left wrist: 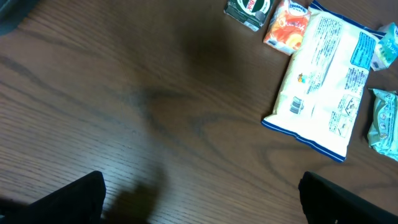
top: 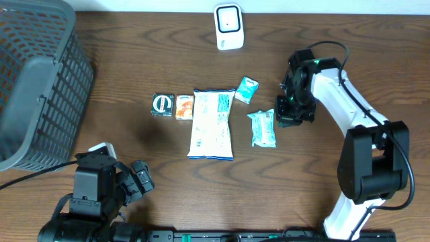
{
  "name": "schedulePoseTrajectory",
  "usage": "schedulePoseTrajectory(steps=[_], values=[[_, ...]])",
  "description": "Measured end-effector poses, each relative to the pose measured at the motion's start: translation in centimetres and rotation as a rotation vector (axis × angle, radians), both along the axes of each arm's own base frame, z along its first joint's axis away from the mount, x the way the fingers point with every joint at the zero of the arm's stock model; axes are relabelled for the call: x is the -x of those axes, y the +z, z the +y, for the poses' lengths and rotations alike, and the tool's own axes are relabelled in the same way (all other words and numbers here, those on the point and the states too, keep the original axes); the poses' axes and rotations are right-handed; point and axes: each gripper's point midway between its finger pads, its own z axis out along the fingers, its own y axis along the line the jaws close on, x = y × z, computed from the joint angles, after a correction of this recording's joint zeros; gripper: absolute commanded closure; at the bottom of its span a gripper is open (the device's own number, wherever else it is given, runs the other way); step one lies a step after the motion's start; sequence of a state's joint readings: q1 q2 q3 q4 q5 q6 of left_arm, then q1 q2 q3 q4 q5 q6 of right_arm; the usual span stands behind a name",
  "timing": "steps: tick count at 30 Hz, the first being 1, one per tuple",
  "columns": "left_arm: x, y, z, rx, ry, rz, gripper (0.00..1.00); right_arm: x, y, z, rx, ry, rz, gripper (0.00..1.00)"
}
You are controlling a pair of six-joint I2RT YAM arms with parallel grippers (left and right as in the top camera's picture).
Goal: Scan the item barcode
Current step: 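Hover the right gripper above the wipes pack near the bag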
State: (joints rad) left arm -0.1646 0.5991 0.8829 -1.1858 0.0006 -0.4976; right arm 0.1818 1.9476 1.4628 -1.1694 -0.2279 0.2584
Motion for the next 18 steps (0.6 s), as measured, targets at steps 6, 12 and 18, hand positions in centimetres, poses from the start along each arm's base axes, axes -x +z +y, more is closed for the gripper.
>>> schedulePoseTrajectory(steps=[6,12,18], values=[[0.0,0.0,0.0,0.000,0.000,0.000,0.02,0.2,0.2,0.8,0.004,0.026,0.000,0.90],[0.0,0.0,0.0,0.000,0.000,0.000,0.02,-0.1,0.1,2.5,-0.003,0.078,-0.039,0.64],[0.0,0.0,0.0,0.000,0.000,0.000,0.02,-0.5,0.1,3.3,-0.007,0.098,-0.067,0.45]])
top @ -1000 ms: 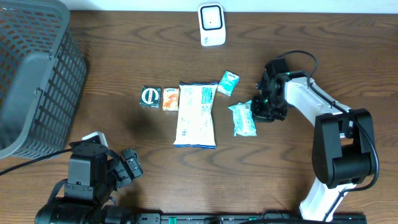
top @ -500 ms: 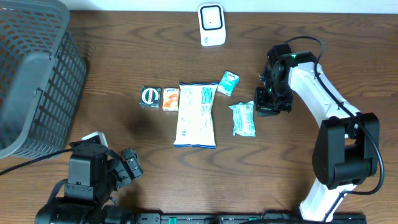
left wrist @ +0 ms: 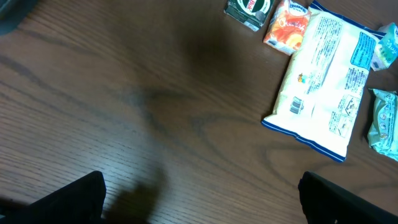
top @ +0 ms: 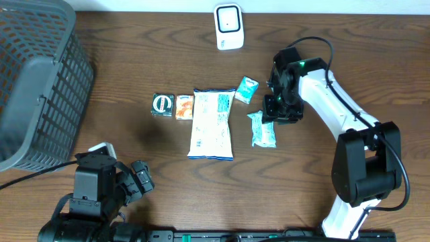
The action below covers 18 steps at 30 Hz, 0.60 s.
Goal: Scan the item barcode
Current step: 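Hover the right gripper above the wipes pack near the bag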
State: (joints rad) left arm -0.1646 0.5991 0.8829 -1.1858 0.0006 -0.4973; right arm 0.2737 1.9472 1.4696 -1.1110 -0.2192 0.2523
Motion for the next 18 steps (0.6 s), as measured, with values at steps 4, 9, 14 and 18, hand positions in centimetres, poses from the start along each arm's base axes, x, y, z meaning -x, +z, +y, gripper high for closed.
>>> schedulePoseTrajectory(steps=[4,9,14,18], values=[[0.0,0.0,0.0,0.000,0.000,0.000,0.02,0.0,0.0,0.6,-0.003,0.015,-0.010,0.55],[0.0,0.0,0.0,0.000,0.000,0.000,0.02,-0.1,0.0,1.4,-0.007,0.034,-0.025,0.80],[0.0,0.0,0.0,0.000,0.000,0.000,0.02,-0.1,0.0,2.1,-0.008,0.049,-0.034,0.95],[0.0,0.0,0.0,0.000,0.000,0.000,0.02,-0.2,0.0,2.2,-0.004,0.048,-0.041,0.98]])
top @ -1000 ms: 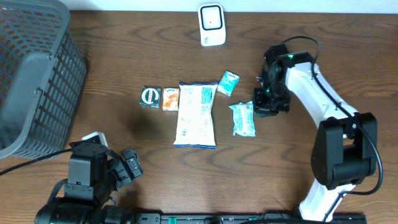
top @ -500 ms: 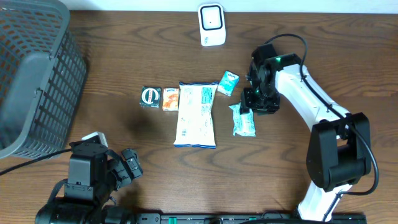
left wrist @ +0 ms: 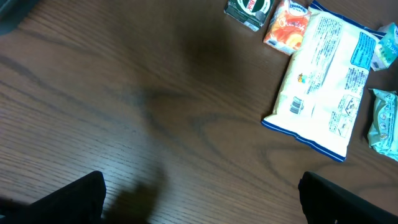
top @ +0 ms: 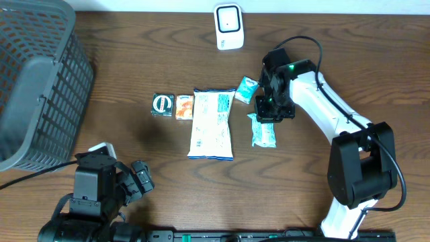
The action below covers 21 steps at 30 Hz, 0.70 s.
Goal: Scan the item barcode
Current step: 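Hover the right gripper above the wipes pack near the bag, then lower the right gripper and close it on the wipes pack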
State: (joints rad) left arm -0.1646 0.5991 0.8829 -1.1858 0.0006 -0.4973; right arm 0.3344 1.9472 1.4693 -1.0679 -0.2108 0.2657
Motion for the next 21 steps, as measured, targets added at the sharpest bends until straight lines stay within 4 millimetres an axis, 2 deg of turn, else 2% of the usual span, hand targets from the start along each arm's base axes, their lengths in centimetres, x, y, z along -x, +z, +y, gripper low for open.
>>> schedulePoseTrajectory(steps=[4,7,10,16,21], values=[[0.0,0.0,0.0,0.000,0.000,0.000,0.02,-0.5,-0.9,-0.1,0.014,-0.027,-0.030,0.95],[0.0,0.0,0.0,0.000,0.000,0.000,0.02,0.4,-2.7,-0.2,0.027,-0.042,-0.015,0.90],[0.0,0.0,0.0,0.000,0.000,0.000,0.02,1.2,-4.2,-0.1,0.027,-0.045,-0.012,0.90],[0.0,0.0,0.0,0.000,0.000,0.000,0.02,1.8,-4.2,0.1,0.023,-0.044,-0.029,0.89],[0.0,0.0,0.0,0.000,0.000,0.000,0.03,3.5,-3.3,-0.7,0.065,-0.046,0.062,0.80]])
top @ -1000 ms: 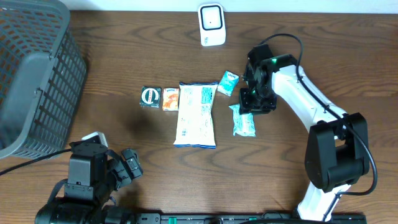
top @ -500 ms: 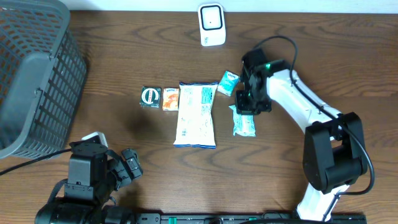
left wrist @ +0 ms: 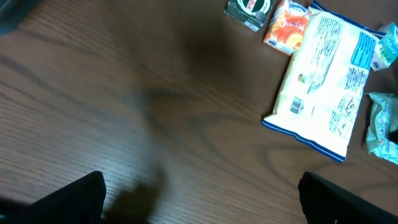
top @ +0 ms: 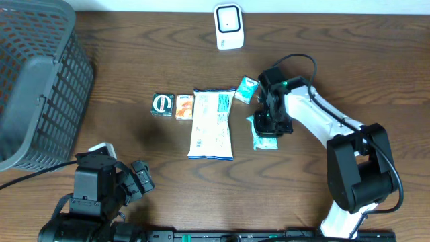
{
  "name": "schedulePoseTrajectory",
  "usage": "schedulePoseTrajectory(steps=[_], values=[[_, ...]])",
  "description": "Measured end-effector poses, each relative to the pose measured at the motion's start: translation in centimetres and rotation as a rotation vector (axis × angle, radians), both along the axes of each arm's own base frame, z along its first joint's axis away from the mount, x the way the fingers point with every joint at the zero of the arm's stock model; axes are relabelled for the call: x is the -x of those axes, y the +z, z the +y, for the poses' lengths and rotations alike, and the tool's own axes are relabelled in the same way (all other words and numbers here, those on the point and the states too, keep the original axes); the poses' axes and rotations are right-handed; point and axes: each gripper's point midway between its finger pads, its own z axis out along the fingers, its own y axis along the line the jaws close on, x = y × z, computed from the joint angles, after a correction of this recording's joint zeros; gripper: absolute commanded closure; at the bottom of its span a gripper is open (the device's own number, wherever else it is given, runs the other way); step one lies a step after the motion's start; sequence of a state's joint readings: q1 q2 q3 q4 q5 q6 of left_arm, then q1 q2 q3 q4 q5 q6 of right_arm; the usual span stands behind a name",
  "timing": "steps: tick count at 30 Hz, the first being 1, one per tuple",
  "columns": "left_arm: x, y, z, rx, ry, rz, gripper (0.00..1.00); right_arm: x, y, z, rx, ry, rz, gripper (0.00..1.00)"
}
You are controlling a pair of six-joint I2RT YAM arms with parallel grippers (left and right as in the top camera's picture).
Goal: Scan the item barcode
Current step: 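Lower the right gripper and close it on the wipes pack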
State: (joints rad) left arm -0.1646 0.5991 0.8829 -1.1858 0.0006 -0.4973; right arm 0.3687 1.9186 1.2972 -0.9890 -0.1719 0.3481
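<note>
The white barcode scanner (top: 228, 27) stands at the table's far edge. Several packs lie in a row mid-table: a dark pack with a round label (top: 162, 104), an orange pack (top: 185, 106), a large white bag (top: 211, 123) and a small teal pack (top: 246, 89). My right gripper (top: 270, 119) is down on the upper end of a pale green pack (top: 265, 138); its fingers are hidden under the wrist. My left gripper (left wrist: 202, 190) is open over bare wood at the near left, far from the packs.
A grey mesh basket (top: 37, 81) fills the far left corner. The left arm's base (top: 94, 191) sits at the near edge. The right arm (top: 336, 128) reaches in from the near right.
My right gripper has moved left and nearer, from beside the small teal pack onto the upper end of the pale green pack. The left arm has not moved.
My right gripper was first to the right of the pale green pack. It then stood closer to that pack's upper right, then near its top beside the small teal pack, and is now on it. The left arm stayed still and open throughout.
</note>
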Motion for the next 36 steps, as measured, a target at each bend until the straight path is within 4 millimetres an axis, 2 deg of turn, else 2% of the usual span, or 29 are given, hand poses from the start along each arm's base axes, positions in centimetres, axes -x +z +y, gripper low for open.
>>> schedulePoseTrajectory(steps=[7,8,11,13,19,28,36], values=[[0.0,0.0,0.0,0.000,0.000,0.000,0.02,-1.3,3.9,-0.2,0.016,0.016,-0.004,0.65],[0.0,0.0,0.0,0.000,0.000,0.000,0.02,-1.3,4.1,-0.2,0.020,0.018,0.000,0.66],[0.0,0.0,0.0,0.000,0.000,0.000,0.03,-0.8,4.1,-0.5,0.034,0.019,0.020,0.81],[0.0,0.0,0.0,0.000,0.000,0.000,0.02,-0.7,4.1,-0.6,0.039,0.022,0.019,0.85],[0.0,0.0,0.0,0.000,0.000,0.000,0.02,-0.4,3.0,-1.1,0.068,0.024,0.019,0.87],[0.0,0.0,0.0,0.000,0.000,0.000,0.02,-0.3,-0.9,-1.3,0.073,0.002,-0.031,0.78],[0.0,0.0,0.0,0.000,0.000,0.000,0.02,0.1,-1.0,-1.2,0.077,0.002,-0.037,0.71]])
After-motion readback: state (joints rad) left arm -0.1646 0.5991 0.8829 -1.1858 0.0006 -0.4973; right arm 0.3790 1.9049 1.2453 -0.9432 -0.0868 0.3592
